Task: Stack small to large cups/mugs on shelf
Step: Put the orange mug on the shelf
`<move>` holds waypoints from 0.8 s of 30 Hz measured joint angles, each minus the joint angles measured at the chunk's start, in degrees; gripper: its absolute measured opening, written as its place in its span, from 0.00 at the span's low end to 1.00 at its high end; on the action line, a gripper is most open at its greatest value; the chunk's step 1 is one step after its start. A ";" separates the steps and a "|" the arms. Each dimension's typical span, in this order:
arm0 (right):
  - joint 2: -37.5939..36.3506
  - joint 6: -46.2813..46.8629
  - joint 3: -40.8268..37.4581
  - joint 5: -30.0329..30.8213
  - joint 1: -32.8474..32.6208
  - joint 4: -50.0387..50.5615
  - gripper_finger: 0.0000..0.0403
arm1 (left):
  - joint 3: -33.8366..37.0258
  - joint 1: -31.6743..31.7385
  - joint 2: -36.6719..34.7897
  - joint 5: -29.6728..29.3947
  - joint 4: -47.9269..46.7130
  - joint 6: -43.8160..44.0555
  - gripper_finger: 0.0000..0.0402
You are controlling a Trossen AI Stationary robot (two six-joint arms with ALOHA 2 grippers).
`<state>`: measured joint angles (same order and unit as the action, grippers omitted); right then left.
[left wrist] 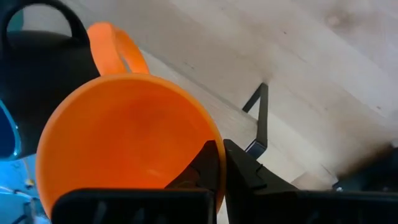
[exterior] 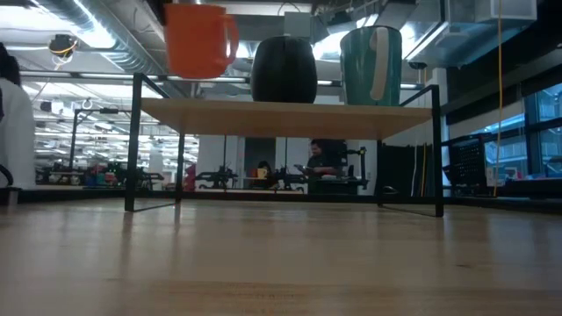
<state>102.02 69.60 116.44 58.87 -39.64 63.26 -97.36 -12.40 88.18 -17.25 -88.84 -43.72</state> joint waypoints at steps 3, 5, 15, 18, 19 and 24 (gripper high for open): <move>0.00 -0.83 0.00 0.01 -0.03 -0.98 0.46 | 0.00 1.86 0.00 1.94 0.54 0.56 0.01; 0.00 -1.85 0.00 0.02 -0.07 -2.00 0.46 | 0.00 2.64 0.02 2.12 1.01 0.94 0.00; 2.77 -2.43 0.07 -0.70 0.41 -7.31 0.46 | 0.00 2.24 0.04 5.49 1.02 7.88 0.00; 5.77 -2.35 0.05 -2.99 1.15 -10.27 0.43 | 0.00 0.12 0.04 5.37 0.87 9.91 0.00; 6.64 -2.11 0.04 -3.93 1.49 -10.82 0.40 | 0.00 -0.71 0.04 5.40 0.82 10.52 0.00; 9.70 1.83 0.02 -7.40 2.20 -12.52 0.21 | 0.00 -4.82 0.04 9.53 0.36 15.47 0.00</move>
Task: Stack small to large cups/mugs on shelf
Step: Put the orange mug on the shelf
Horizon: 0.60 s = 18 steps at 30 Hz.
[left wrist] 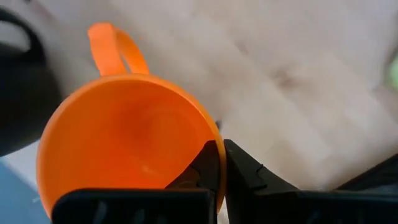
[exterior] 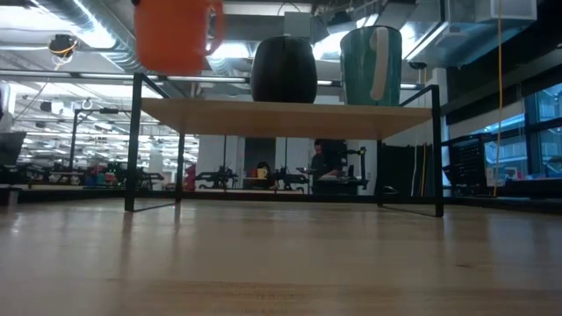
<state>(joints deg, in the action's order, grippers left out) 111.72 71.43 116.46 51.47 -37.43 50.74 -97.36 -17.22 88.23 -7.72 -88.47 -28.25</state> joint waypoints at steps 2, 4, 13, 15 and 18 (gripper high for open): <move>0.48 1.53 0.00 -0.11 -0.08 -0.02 0.12 | 0.00 -2.43 0.00 1.54 0.20 2.76 0.00; 0.57 3.08 -0.02 -0.16 -0.16 -0.06 0.05 | 0.00 -5.31 0.00 3.43 1.82 5.81 0.00; 5.41 9.60 0.00 -3.31 -0.28 -3.66 0.11 | 8.20 -17.12 0.39 5.83 13.44 14.40 0.00; 7.13 10.74 -0.01 -3.82 -0.32 -5.71 0.13 | 12.09 -19.24 0.42 5.77 16.53 15.75 0.00; 8.90 12.32 -0.04 -5.66 -0.32 -8.70 0.13 | 17.58 -21.82 0.42 5.79 24.78 17.57 0.00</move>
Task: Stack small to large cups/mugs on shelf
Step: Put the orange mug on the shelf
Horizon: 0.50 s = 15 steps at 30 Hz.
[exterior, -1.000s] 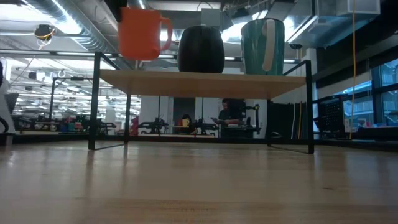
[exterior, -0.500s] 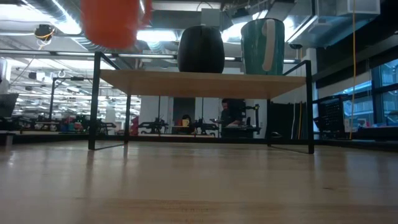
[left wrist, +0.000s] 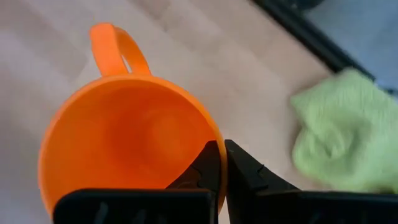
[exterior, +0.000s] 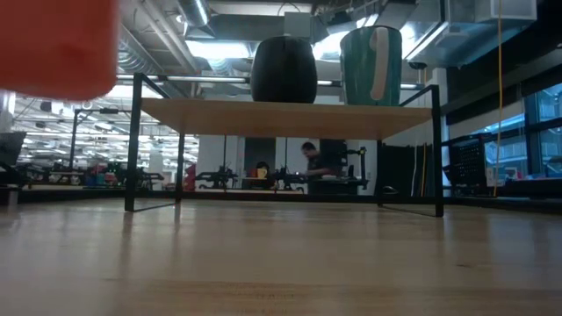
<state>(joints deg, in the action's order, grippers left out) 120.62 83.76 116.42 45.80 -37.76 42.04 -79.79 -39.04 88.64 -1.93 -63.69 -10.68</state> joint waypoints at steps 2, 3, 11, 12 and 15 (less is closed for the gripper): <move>1.02 0.18 0.02 -0.78 0.02 -2.70 0.13 | 3.25 -1.45 0.00 -0.02 4.62 0.38 0.00; 1.63 0.19 0.02 -1.09 0.02 -3.62 0.13 | 4.51 -2.01 0.02 0.00 6.68 1.03 0.00; 4.46 0.23 0.02 -6.32 1.89 -9.06 0.13 | 11.94 -2.98 0.00 0.11 12.49 3.01 0.00; 4.72 0.23 0.02 -6.86 2.16 -9.54 0.13 | 12.60 -3.00 0.00 0.14 12.44 2.90 0.01; 4.71 0.15 0.01 -7.35 3.04 -10.22 0.13 | 14.72 -2.83 -0.02 1.61 14.04 2.74 0.01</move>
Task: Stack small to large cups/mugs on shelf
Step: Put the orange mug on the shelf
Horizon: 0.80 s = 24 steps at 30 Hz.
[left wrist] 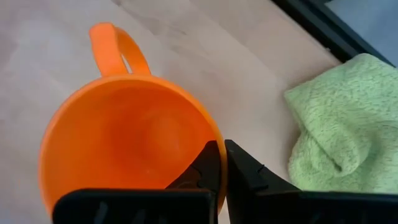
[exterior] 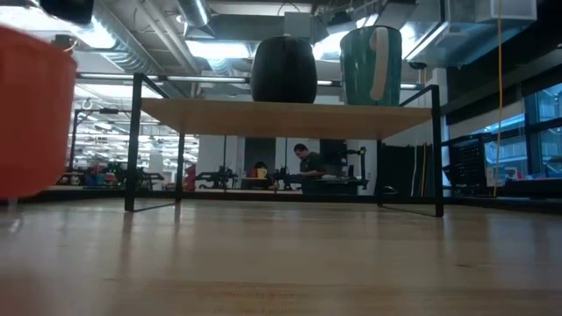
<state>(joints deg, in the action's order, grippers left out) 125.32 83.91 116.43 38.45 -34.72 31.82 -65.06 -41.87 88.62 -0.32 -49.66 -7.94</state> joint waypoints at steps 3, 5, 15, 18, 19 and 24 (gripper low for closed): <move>-0.11 -0.21 0.01 -0.98 0.73 0.00 0.13 | 1.26 -0.01 0.00 1.39 1.88 -0.08 0.00; -0.07 -0.19 0.01 -2.44 1.08 0.03 0.13 | 1.53 0.00 0.00 1.34 2.96 -0.31 0.01; 2.18 2.60 0.03 -4.33 1.09 -0.84 0.13 | 1.58 2.16 0.02 1.61 4.61 -1.59 0.03; 2.21 2.63 0.06 -4.32 1.14 -0.80 0.13 | 1.58 2.13 0.02 1.62 4.93 -1.60 0.06; 2.20 2.63 0.06 -4.30 1.14 -0.80 0.13 | 1.58 2.11 0.02 1.62 4.91 -1.62 0.07; 2.21 2.65 0.06 -4.25 1.14 -0.54 0.13 | 1.58 2.13 0.06 -0.14 5.01 -1.61 0.13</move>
<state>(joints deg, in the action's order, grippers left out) 127.54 86.56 116.49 34.21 -33.58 31.28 -63.48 -39.75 88.68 -0.46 -44.65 -9.55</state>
